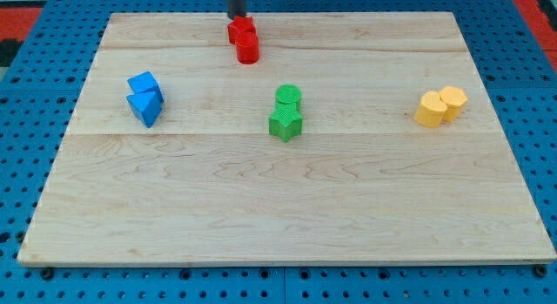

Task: Move red blocks to the left side of the green blocks

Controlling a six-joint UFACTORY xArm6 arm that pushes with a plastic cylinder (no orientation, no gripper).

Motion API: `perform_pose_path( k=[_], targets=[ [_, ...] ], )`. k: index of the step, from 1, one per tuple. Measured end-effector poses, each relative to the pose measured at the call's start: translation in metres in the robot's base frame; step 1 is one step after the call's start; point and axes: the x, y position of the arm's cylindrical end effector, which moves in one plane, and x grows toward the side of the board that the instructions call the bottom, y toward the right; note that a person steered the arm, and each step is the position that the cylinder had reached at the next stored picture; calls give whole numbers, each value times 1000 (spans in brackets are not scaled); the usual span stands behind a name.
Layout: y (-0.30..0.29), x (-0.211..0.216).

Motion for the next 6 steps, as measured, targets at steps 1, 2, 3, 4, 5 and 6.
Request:
perform_pose_path(
  k=[1,2,3,4,5,6],
  targets=[
    [-20,19],
    [11,23],
    [30,6],
    [40,0],
    [35,35],
    [32,77]
  ],
)
